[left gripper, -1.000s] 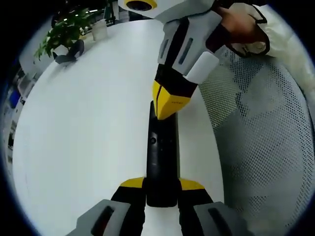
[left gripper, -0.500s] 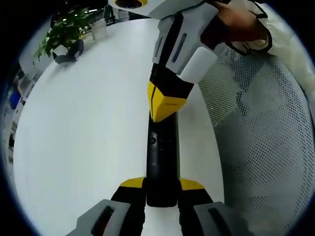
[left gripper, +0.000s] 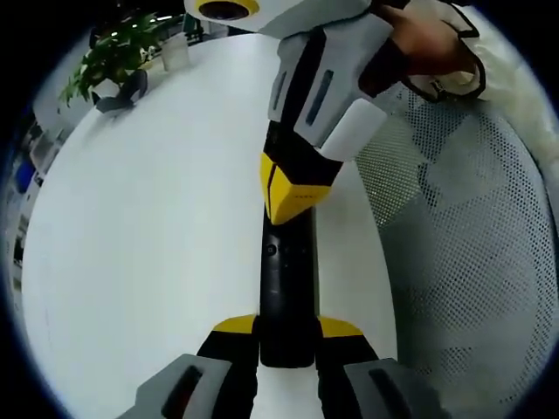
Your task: Press the specified remote control buttons in sequence, fully releasing each button before pressing the next.
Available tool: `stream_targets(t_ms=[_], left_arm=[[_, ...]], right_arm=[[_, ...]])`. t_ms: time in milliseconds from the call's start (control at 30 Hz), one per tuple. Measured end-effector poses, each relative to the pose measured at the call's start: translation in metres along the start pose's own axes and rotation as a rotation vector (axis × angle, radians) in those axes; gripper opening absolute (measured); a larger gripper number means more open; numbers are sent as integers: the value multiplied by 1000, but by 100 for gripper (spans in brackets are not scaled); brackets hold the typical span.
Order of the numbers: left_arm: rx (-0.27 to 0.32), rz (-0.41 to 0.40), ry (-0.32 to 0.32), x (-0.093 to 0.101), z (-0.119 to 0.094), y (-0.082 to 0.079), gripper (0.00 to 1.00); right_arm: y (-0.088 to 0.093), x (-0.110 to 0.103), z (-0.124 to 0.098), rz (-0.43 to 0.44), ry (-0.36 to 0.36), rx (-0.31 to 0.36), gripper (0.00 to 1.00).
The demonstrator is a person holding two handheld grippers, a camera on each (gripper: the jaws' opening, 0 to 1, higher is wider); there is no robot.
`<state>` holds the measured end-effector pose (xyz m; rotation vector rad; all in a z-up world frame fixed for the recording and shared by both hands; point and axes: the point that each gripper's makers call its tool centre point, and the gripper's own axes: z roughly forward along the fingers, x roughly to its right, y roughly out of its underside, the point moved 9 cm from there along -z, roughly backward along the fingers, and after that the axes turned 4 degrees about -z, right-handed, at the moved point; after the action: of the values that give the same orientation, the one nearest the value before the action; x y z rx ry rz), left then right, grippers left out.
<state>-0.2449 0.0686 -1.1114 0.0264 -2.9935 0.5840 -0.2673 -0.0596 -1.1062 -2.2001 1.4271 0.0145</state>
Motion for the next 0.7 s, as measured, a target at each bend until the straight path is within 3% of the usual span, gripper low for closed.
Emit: stream_targets(t_ms=[100, 700], left_arm=[[-2, 0, 0, 0, 0, 0, 22], [-10, 0, -2, 0, 0, -1, 22]], right_arm=[[1, -2, 0, -33, 12, 0, 0], [-1, 1, -5, 43, -52, 25, 0]])
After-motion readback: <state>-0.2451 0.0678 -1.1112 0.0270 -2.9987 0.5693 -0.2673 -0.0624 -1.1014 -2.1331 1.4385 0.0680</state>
